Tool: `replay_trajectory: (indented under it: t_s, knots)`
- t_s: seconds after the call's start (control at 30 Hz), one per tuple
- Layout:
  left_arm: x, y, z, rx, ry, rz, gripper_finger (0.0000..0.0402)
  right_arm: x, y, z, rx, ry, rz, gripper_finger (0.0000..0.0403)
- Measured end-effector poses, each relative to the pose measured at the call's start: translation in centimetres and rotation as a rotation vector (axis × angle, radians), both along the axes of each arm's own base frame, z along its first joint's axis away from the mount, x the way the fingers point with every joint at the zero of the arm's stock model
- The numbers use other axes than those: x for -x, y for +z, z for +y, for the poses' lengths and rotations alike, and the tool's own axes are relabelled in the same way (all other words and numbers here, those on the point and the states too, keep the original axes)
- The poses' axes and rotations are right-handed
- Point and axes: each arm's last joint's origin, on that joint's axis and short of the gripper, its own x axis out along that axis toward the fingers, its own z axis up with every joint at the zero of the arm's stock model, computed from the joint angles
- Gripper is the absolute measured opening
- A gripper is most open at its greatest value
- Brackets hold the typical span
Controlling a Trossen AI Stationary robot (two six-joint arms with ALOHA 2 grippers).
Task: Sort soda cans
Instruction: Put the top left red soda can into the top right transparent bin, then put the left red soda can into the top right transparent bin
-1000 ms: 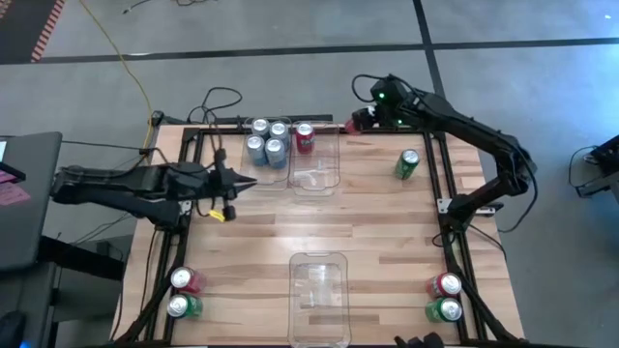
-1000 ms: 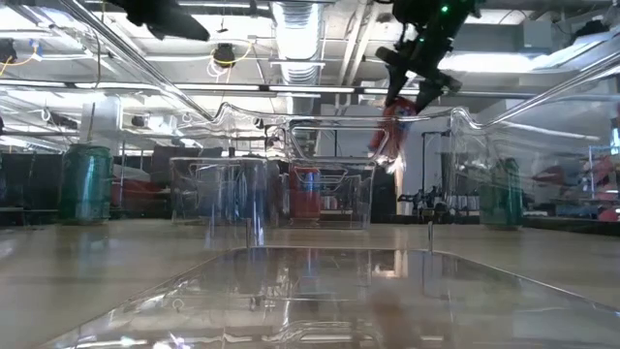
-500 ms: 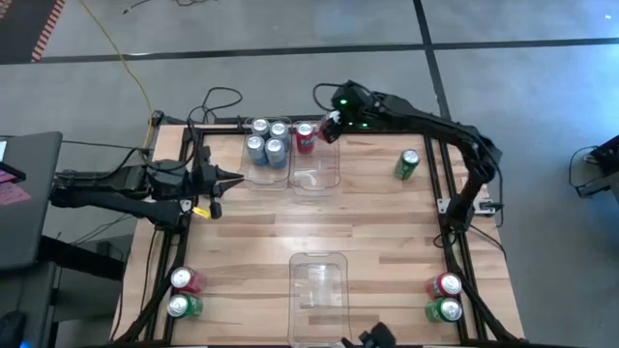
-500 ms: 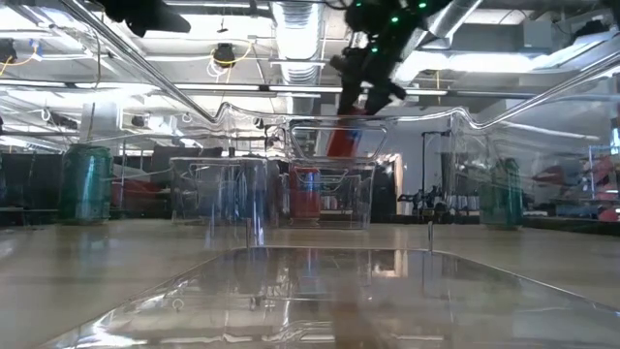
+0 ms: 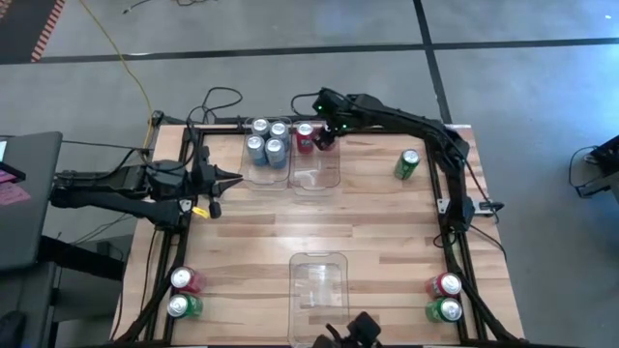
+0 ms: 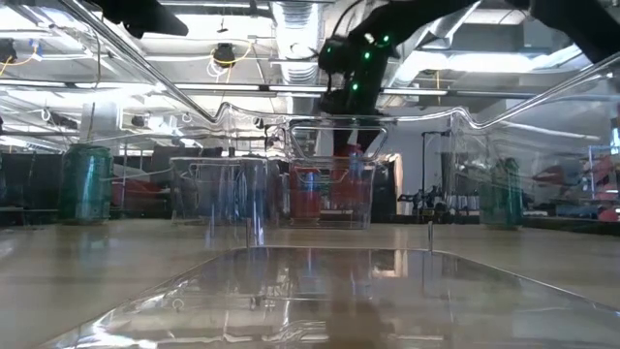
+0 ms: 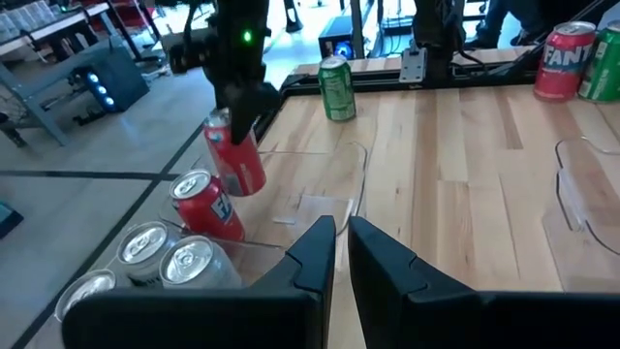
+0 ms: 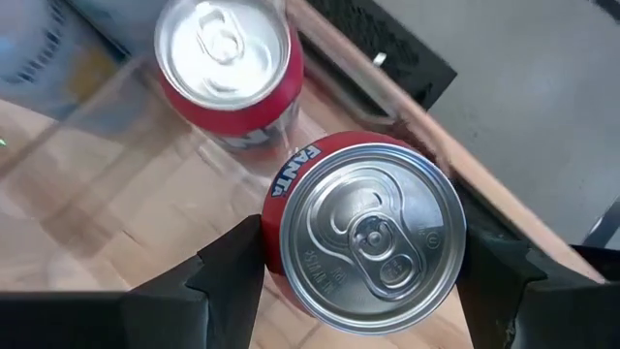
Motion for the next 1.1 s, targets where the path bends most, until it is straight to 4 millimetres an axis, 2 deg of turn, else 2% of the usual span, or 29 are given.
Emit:
replay_trajectory:
  t_s: [0.3,0.43,0.53,0.83,1.1]
  knots:
    - [0.0,0.0,0.0,0.006,0.002,-0.002,0.0028,-1.1,-2.9,-0.5,-0.029,0.014,0.054,0.027]
    - [0.0,0.0,0.0,0.006,0.002,-0.002,0.0028,-1.3,-2.8,-0.5,-0.017,0.024,0.042,0.0271]
    - [0.0,0.0,0.0,0.007,0.002,-0.003,0.0028,-1.4,-2.7,-0.6,-0.008,0.025,0.028,0.0287]
    - [0.0,0.0,0.0,0.016,0.005,-0.007,0.0028,-1.6,-2.4,-0.6,0.009,0.006,-0.006,0.039]
    - [0.0,0.0,0.0,0.017,0.005,-0.007,0.0028,-1.8,-2.1,0.0,0.044,-0.033,0.006,0.038]
